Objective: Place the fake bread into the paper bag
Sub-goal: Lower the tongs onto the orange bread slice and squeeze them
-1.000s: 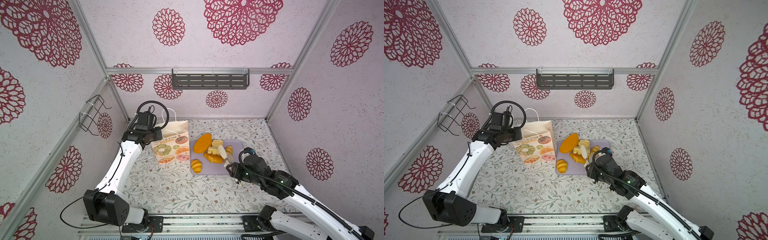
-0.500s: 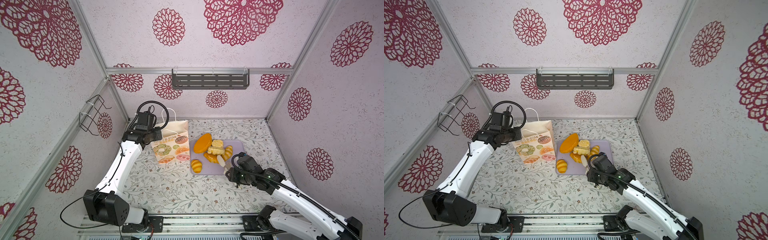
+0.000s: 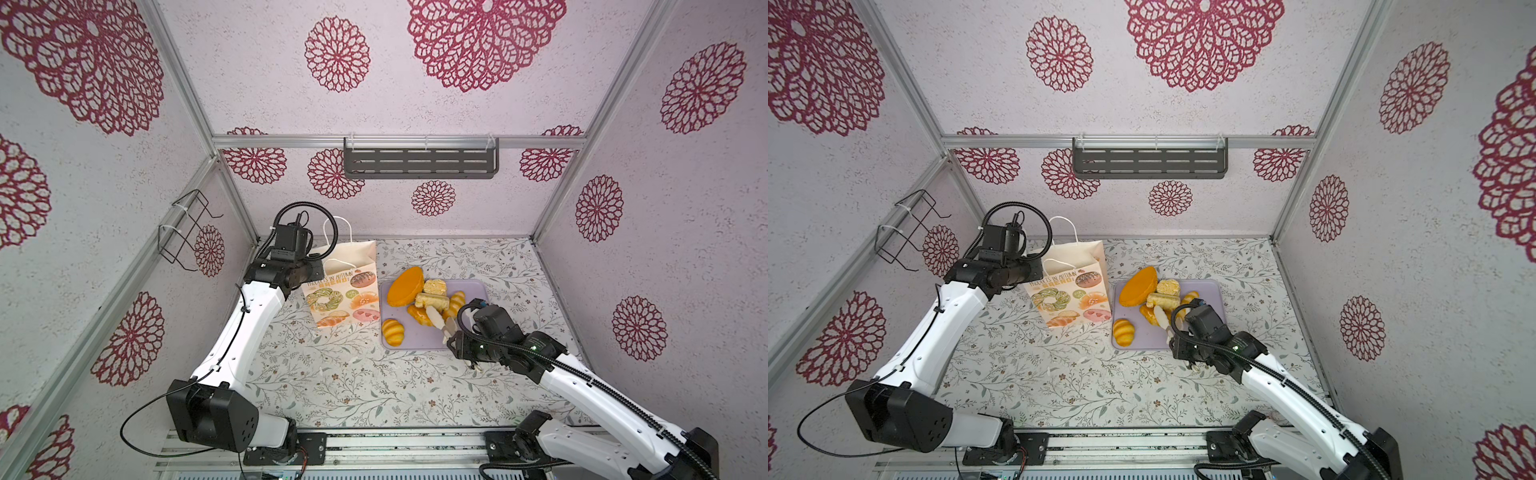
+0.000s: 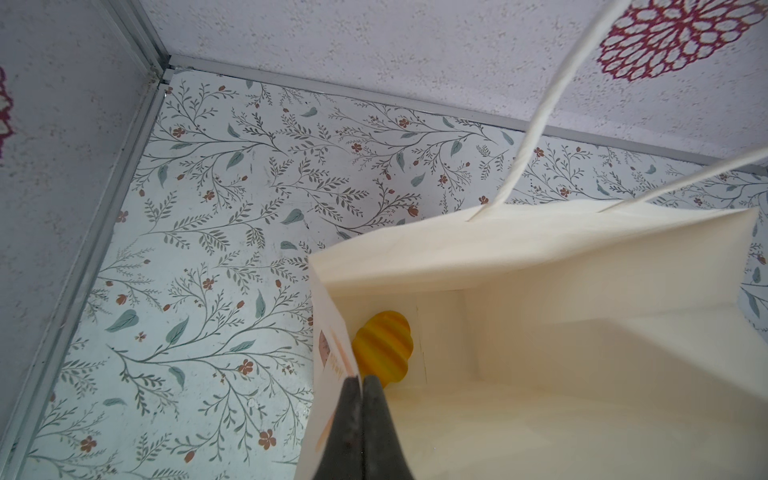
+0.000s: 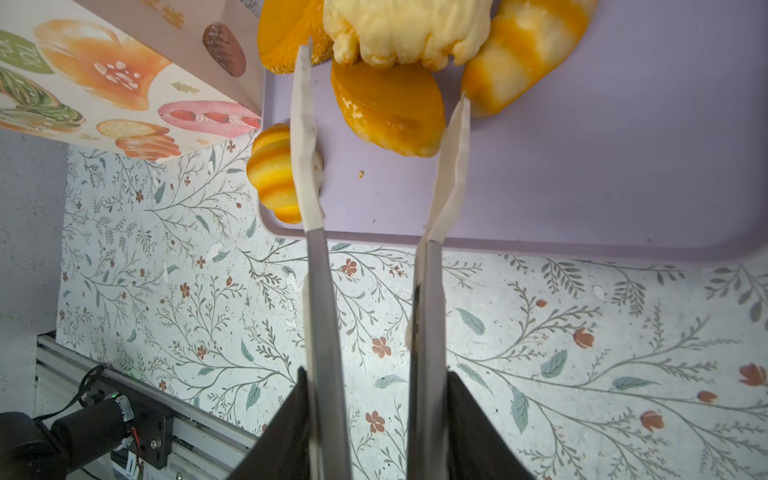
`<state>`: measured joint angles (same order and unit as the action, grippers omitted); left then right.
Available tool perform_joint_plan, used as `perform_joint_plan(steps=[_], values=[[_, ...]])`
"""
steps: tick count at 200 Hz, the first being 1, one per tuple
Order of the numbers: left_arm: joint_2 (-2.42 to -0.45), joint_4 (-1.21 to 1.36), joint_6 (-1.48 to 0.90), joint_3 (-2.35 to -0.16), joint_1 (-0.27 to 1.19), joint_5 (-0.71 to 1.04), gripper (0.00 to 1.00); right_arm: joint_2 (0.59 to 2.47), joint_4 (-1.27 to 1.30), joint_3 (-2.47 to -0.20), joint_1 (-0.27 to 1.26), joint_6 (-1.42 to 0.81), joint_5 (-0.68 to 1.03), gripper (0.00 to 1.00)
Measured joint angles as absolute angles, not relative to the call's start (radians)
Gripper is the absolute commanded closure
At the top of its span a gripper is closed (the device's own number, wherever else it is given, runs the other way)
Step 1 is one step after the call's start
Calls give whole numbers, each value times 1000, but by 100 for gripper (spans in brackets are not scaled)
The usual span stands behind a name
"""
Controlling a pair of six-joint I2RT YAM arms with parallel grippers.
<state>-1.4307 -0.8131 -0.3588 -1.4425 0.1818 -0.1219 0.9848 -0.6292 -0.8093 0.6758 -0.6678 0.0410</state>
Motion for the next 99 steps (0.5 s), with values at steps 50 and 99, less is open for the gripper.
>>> perform_joint_plan(steps=[50,99], values=[[-1431,-813,-359,-1443,182,-122,100,997,-641,-809,673,-590,31,52],[-1431,-813,-359,-1442,182,-122,100,1029,-679,-809,670,-567,26,52]])
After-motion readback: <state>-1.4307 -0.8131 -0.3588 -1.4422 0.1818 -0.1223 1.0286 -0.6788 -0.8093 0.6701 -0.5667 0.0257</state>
